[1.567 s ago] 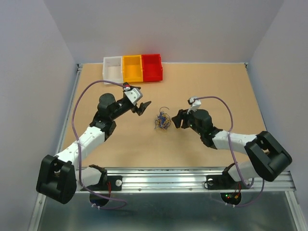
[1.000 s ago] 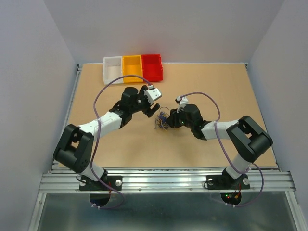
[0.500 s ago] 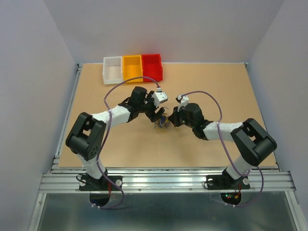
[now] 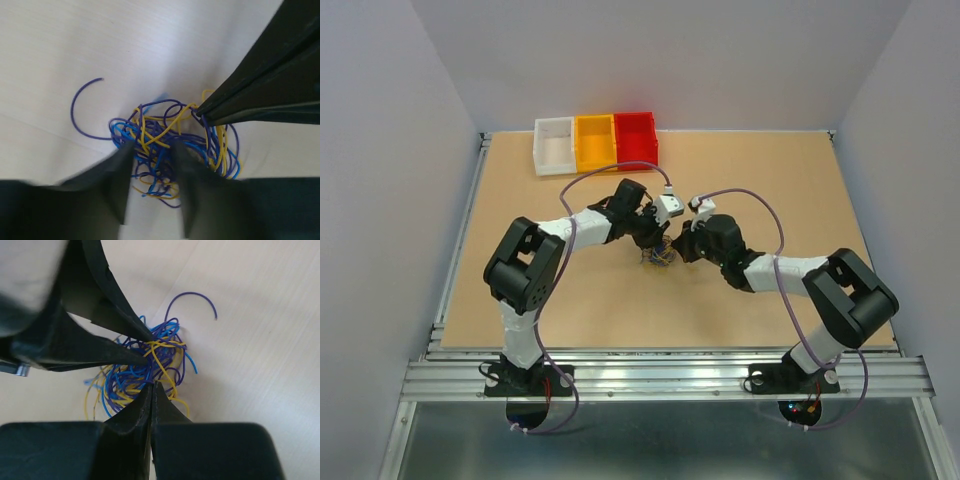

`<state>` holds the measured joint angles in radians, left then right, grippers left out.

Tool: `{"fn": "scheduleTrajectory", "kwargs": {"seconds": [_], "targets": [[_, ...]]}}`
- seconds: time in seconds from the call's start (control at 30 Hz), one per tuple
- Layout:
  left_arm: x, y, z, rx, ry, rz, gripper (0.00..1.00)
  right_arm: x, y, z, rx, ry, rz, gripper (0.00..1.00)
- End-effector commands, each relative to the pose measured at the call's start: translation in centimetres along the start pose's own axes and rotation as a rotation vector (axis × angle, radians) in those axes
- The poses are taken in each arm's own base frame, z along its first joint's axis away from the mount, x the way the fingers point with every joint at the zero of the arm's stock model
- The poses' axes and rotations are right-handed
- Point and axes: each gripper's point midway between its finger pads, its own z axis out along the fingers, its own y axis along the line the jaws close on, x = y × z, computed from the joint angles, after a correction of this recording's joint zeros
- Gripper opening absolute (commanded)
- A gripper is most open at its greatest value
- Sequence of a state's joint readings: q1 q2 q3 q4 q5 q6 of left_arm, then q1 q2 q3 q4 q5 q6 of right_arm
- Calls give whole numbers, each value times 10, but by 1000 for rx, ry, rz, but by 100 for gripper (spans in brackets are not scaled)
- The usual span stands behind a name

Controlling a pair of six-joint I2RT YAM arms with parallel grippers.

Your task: Untangle the cables

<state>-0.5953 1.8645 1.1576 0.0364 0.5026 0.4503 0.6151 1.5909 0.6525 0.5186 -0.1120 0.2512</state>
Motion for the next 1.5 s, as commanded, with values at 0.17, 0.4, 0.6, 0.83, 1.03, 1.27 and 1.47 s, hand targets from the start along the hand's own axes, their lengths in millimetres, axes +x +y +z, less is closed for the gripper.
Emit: {"fn": "scheduleTrajectory", "kwargs": {"seconds": [0.17, 0.4, 0.6, 0.83, 1.03, 1.27, 1.47], "targets": [[-17, 12, -6, -34, 9, -9, 0, -23, -29, -28, 194, -121, 59, 1], [-56, 71, -83, -254, -210, -108, 0, -29, -89, -73, 529, -216, 153, 0], [-61, 128, -155, -431, -407, -299, 0, -41, -119, -129, 683, -387, 281, 1], [-69, 113, -161, -344, -454, -258, 0, -53, -100, -152, 569, -465, 263, 1], [-84, 53, -131, -182, -410, -75, 0, -61, -22, -130, 95, -441, 58, 73], [-86, -23, -99, 18, -336, 102, 0, -55, 19, -107, -149, -368, -24, 76], [-83, -39, -92, 51, -313, 138, 0, -51, 32, -86, -246, -337, -12, 77]]}}
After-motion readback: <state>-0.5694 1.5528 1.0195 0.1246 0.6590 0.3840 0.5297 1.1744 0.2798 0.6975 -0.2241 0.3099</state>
